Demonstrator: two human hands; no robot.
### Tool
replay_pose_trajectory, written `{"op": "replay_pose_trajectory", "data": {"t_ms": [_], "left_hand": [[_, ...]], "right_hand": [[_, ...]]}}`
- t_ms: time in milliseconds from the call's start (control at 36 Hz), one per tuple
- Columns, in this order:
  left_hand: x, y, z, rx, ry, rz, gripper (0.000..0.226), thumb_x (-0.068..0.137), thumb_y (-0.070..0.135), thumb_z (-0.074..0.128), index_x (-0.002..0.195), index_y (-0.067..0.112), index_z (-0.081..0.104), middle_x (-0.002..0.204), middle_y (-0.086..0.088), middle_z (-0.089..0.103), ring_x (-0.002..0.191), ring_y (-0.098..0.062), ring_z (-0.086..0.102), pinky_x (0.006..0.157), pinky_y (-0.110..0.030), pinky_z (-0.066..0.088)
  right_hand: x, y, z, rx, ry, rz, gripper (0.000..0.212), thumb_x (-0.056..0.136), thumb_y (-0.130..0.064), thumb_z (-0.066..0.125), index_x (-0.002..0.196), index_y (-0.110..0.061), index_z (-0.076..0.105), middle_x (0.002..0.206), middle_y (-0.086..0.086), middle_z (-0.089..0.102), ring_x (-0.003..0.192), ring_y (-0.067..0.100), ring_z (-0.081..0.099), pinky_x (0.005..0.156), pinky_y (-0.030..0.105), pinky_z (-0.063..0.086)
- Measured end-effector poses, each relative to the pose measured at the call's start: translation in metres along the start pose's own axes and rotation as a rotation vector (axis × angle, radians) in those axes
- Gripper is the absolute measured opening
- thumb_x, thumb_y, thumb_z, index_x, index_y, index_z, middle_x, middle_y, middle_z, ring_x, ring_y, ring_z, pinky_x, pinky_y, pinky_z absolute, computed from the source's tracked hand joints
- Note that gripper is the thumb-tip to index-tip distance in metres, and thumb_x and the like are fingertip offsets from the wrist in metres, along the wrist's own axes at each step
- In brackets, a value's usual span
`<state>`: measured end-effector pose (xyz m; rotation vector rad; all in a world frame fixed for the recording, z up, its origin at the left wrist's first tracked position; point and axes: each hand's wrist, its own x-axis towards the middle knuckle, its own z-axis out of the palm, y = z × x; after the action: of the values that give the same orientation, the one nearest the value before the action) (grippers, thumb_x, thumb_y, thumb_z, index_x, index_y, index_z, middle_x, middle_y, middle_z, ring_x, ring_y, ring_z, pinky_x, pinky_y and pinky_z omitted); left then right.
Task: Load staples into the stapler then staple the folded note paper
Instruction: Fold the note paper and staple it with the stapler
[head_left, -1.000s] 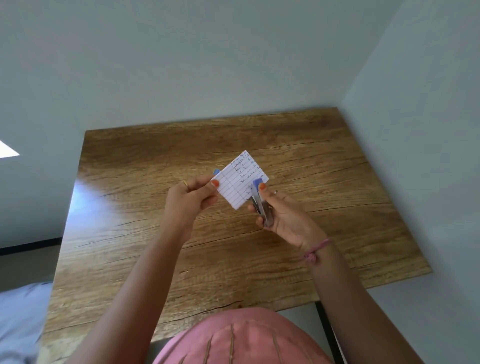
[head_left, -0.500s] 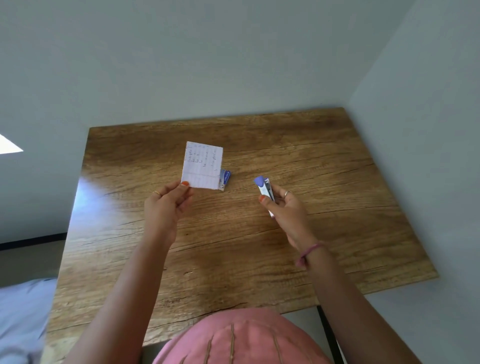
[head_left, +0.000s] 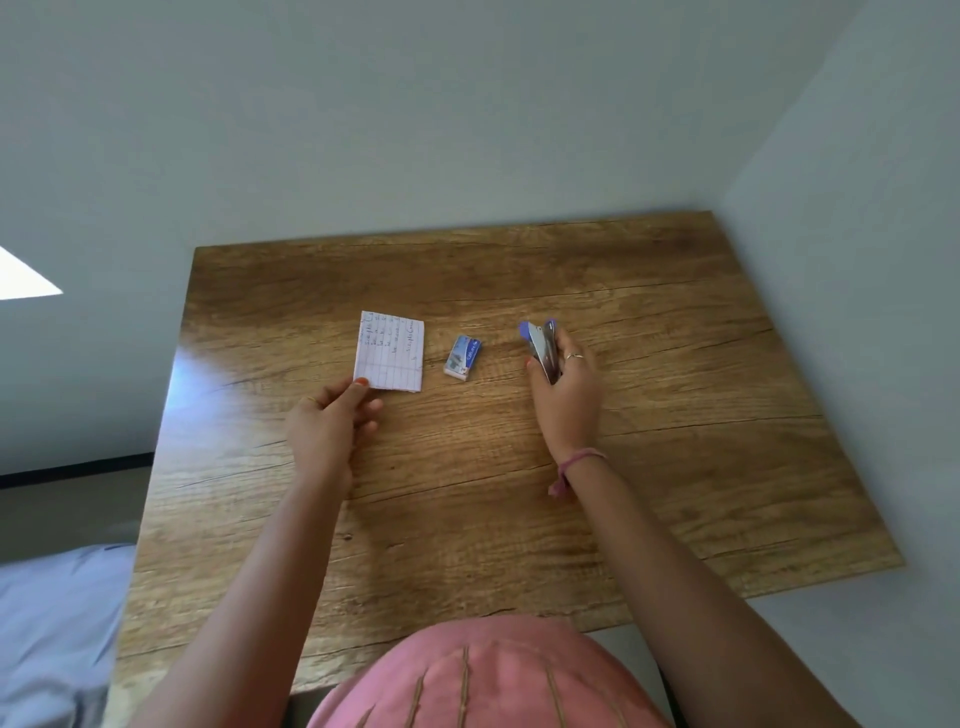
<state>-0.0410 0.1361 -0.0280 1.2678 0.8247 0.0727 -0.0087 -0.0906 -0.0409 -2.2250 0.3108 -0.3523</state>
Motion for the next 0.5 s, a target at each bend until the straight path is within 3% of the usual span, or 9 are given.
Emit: {"op": "replay_pose_trajectory", "data": {"t_ms": [194, 361, 500], "left_hand": [[0.004, -0.002, 0.007, 0.106, -0.019, 0.041, 0.006, 0.085, 0.018, 0.072, 0.090, 0.016, 0.068, 0.062, 0.009, 0.073, 0.054, -0.003, 0.068, 0.042, -0.015, 0.049], [0.007, -0.005, 0.006, 0.161, -0.015, 0.091, 0.012, 0.084, 0.021, 0.074, 0.092, 0.015, 0.066, 0.072, 0.001, 0.075, 0.056, -0.007, 0.070, 0.043, -0.017, 0.050], [0.008, -0.006, 0.004, 0.178, -0.024, 0.115, 0.016, 0.083, 0.022, 0.075, 0.093, 0.017, 0.064, 0.072, 0.005, 0.076, 0.059, -0.011, 0.072, 0.044, -0.019, 0.052]], "right_hand": [[0.009, -0.008, 0.013, -0.105, 0.000, -0.015, 0.054, 0.091, -0.017, 0.063, 0.140, -0.008, 0.045, 0.120, 0.011, 0.057, 0.110, 0.022, 0.054, 0.085, 0.018, 0.036], [0.014, -0.013, 0.016, -0.166, -0.029, 0.014, 0.053, 0.093, -0.018, 0.061, 0.142, -0.011, 0.043, 0.125, 0.011, 0.054, 0.111, 0.022, 0.055, 0.083, 0.022, 0.043], [0.014, -0.015, 0.015, -0.188, -0.048, 0.003, 0.055, 0.092, -0.019, 0.061, 0.143, -0.011, 0.041, 0.126, 0.012, 0.053, 0.111, 0.023, 0.055, 0.087, 0.027, 0.046]]}}
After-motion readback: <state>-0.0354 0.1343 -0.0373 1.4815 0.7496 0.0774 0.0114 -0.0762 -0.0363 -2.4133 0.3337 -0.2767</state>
